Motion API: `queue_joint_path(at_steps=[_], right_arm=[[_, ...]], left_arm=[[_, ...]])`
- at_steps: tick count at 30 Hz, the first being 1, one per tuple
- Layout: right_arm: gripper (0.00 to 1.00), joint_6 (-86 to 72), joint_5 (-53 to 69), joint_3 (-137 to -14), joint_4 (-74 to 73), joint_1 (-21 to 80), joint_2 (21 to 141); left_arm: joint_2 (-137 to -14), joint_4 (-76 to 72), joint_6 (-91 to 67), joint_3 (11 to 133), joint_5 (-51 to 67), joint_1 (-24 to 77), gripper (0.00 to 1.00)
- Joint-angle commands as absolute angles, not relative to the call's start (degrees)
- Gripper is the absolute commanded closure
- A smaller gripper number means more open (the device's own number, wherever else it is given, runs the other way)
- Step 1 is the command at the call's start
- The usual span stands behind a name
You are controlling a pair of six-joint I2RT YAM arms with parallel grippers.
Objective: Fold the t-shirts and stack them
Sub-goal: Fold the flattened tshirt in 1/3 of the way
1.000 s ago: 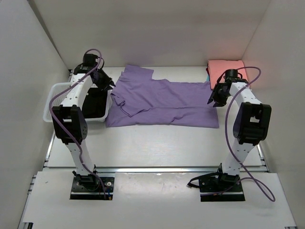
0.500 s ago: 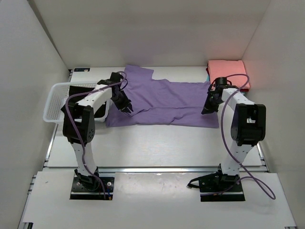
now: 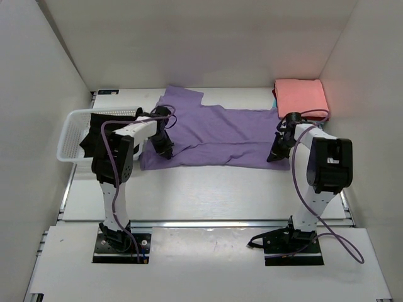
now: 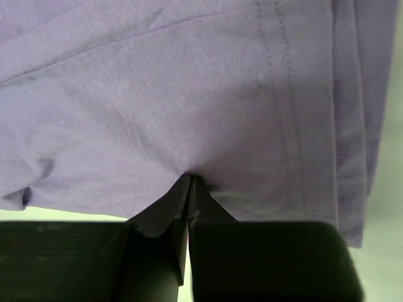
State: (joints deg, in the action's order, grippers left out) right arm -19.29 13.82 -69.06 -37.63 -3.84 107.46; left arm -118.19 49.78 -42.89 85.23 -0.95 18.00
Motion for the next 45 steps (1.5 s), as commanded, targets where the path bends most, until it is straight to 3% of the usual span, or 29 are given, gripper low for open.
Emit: queue_joint_path(at_steps=[1,10,19,31,38,41,45], right_arm=[[1.0,-17.0,9.7,-63.8,-41.8,-3.9,106.1],[0.99,-13.8,9.5,-57.1,-47.2,-8.6,98.5],[1.0,-11.5,9.5,-49.0,-51.0,-13.6,86.8],[1.0,-13.9,8.8,-55.9,-52.4,-8.3,80.9],[0.91,-15.4,10.3,-56.2,-43.8,-6.9,81.8],[0.86,-17.2,15.3,-55.2,-36.2,-8.6,82.3],[0.88,-18.7,15.7,-56.9,-33.7,-7.6,88.2]], left_arm=[[-115.6,51.5,-42.7,75.5,-2.6,18.9,0.83],[-100.9,46.6,-44.3,56.4,0.0,19.3,0.83],[-90.6,47.2,-42.4,51.9,1.0,18.0,0.77],[-87.8,46.1,-41.1,61.2,7.7,18.4,0.68],[-89.7,42.1,-42.1,69.9,4.8,16.9,0.65],[-93.5,39.5,-42.2,74.4,4.9,15.5,0.63],[-103.8,42.2,-39.3,85.0,5.5,16.3,0.64]])
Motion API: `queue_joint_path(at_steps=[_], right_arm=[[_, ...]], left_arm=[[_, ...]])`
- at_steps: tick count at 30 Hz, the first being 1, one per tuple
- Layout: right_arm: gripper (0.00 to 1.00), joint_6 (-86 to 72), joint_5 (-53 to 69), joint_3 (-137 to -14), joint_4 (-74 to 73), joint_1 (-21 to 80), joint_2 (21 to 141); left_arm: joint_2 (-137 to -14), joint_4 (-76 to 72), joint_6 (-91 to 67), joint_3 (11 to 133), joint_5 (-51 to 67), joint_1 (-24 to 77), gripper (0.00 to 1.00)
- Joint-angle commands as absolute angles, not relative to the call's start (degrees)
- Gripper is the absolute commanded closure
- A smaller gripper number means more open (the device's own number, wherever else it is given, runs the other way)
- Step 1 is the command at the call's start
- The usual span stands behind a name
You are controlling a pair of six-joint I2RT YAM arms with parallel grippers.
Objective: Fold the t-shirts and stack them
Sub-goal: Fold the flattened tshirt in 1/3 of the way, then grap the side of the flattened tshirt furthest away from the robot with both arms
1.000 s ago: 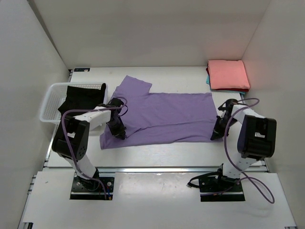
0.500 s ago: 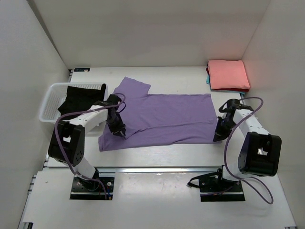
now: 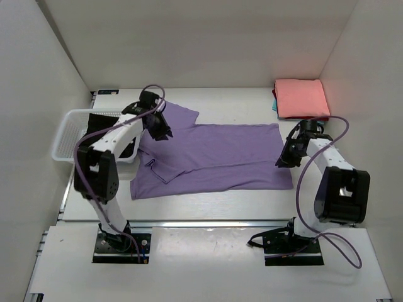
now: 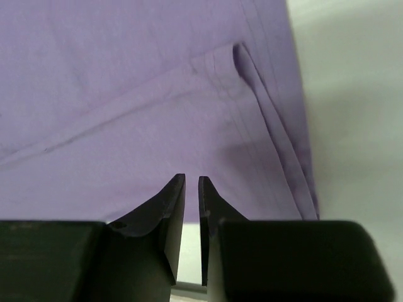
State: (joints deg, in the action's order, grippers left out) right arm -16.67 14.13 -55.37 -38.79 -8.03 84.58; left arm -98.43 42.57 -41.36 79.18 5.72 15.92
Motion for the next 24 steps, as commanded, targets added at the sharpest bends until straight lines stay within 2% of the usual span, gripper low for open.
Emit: queue_joint_path(at_steps=[1,7,16,21,24], right_arm=[[0.88,-18.8,14.8,-57.4,-33.7,-6.9,89.1],[0.83,-19.9,9.7,-61.3,-32.7,-7.0,93.4],[0.74,-14.7,8.3,-63.5,-28.9,-6.9,94.9],[0.69,-14.0,8.0,-66.4,-32.0,-8.6,99.8],[0.7,-12.9,7.0,-68.2,-34.3,-8.2,102.0]], left_arm=[[-105.9,42.4,-39.5,85.9,5.6,16.8,0.64],[-115.4,41.1,-39.3,97.5,7.6,18.9,0.64],[-125.6,37.5,-41.6,103.2,12.7,20.7,0.66],[-128.4,37.2,-42.8,105.1,13.1,21.0,0.67],[-129.4,37.4,-43.2,106.3,13.2,20.7,0.67]])
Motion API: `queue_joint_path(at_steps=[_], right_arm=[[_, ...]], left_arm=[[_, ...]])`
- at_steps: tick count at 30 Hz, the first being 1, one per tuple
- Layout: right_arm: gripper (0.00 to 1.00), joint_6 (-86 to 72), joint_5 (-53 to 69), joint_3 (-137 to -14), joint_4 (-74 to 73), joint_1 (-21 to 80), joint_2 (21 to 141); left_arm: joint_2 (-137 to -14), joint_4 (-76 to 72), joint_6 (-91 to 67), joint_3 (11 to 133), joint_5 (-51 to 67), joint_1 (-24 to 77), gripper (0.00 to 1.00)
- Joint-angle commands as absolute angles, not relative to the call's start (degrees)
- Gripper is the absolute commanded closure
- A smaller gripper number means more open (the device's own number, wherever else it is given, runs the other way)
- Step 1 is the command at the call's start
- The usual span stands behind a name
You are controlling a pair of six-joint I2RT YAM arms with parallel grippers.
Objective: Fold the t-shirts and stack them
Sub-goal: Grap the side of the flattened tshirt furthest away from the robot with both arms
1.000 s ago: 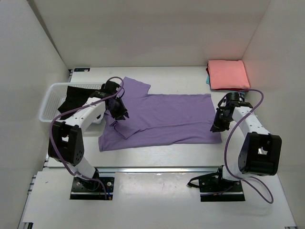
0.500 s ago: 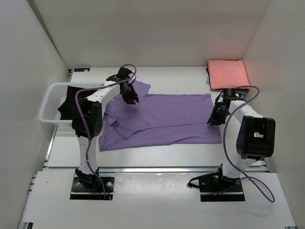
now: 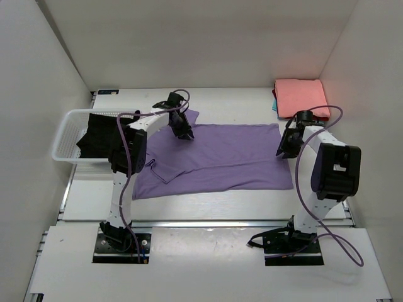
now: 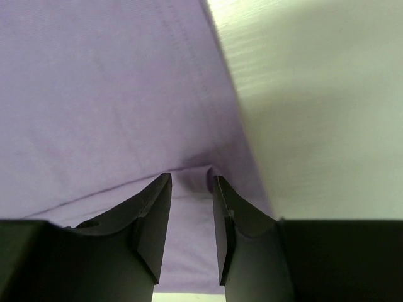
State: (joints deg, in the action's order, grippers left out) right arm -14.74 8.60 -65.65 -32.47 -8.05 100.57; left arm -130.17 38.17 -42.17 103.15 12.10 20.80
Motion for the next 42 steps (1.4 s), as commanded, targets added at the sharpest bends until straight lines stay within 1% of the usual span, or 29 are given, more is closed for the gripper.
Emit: queue_joint_path(at_steps=[1,4,10,13,15,16,17,18,20,27,32,42], right_arm=[[0.7,-12.9,6.4,-68.4,-34.8,-8.0,101.9],[0.7,-12.7,6.1,-67.3,-35.0,-7.9,101.5],[0.71,-12.8,6.4,-65.2,-35.8,-8.1,101.9],[0.81,-12.3,6.1,-65.0,-36.6,-7.8,101.9],[0.84,-12.6,6.2,-65.0,-37.1,-7.9,101.9],[0.89,-12.4,6.6,-64.7,-36.9,-7.8,102.0],[0.95,-12.7,6.7,-64.4,-36.8,-7.8,101.5],[0.99,-12.7,6.7,-64.6,-36.8,-7.8,101.3],[1.0,-12.7,6.4,-64.4,-37.1,-7.8,100.8],[1.0,-14.8,6.9,-64.2,-38.9,-8.1,98.7],[1.0,-16.9,6.2,-63.6,-41.8,-9.9,96.3],[0.99,-17.5,9.9,-60.4,-42.4,-12.8,90.4]], left_arm=[[-129.3,36.9,-43.6,106.8,13.9,20.7,0.68],[-130.4,36.2,-44.1,110.0,14.0,20.7,0.68],[-135.8,33.0,-45.9,122.6,16.8,23.9,0.71],[-140.9,32.1,-47.1,128.3,19.1,25.5,0.72],[-145.4,34.2,-47.8,133.1,20.2,26.5,0.75],[-146.9,35.8,-47.6,136.3,20.7,27.0,0.75],[-148.6,36.3,-48.2,140.0,20.1,27.2,0.76],[-150.9,38.0,-48.0,141.5,20.2,27.9,0.77],[-152.8,41.2,-48.1,145.8,17.3,28.6,0.8],[-153.2,43.1,-46.7,139.8,13.9,28.6,0.83],[-153.9,44.0,-46.1,140.6,12.2,28.0,0.86],[-154.7,44.3,-45.6,141.9,12.4,26.4,0.85]])
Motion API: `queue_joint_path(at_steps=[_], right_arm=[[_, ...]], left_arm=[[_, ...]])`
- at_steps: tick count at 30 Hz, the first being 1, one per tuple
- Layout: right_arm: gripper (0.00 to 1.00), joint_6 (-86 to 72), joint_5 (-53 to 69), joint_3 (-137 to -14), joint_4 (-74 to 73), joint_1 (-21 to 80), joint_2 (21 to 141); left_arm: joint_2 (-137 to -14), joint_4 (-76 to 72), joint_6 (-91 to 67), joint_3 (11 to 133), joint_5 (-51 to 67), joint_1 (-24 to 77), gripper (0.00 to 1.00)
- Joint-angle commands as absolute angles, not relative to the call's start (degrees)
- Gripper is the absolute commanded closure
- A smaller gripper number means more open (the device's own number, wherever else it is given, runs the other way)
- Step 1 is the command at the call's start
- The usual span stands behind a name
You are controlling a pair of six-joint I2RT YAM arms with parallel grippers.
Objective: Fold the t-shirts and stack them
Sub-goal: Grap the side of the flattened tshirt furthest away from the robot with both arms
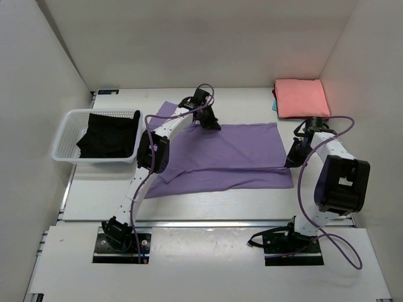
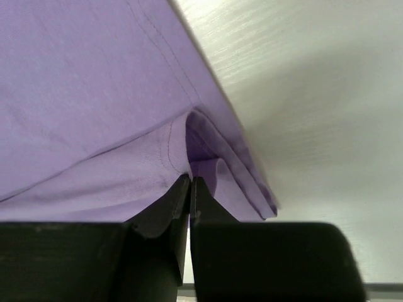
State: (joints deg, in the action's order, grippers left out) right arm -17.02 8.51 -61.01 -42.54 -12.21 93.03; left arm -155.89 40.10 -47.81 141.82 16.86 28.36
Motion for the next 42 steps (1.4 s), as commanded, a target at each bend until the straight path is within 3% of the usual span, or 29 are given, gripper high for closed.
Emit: queue_joint_path(at_steps=[1,6,8,11,19,42], right_arm=[[0.98,-17.1,11.6,-59.4,-40.5,-12.7,89.8],[0.97,-18.1,16.7,-57.0,-31.7,-12.4,87.3],[0.78,-18.9,17.2,-56.5,-28.9,-12.1,87.0],[0.69,-19.7,13.6,-56.9,-30.3,-11.1,88.1],[0.77,-18.5,5.6,-58.2,-38.0,-10.1,91.8],[0.69,-13.4,2.2,-59.5,-33.1,-9.0,96.1]], left_arm=[[-154.8,44.7,-45.6,141.8,12.8,26.7,0.85],[-154.6,44.6,-45.2,141.9,13.2,26.4,0.85],[-154.6,44.3,-44.9,142.0,13.3,26.0,0.86],[-154.6,44.6,-44.5,141.9,14.1,25.8,0.85],[-154.6,44.2,-44.6,141.9,15.3,25.0,0.85],[-155.3,44.3,-44.8,142.1,16.4,24.8,0.84]])
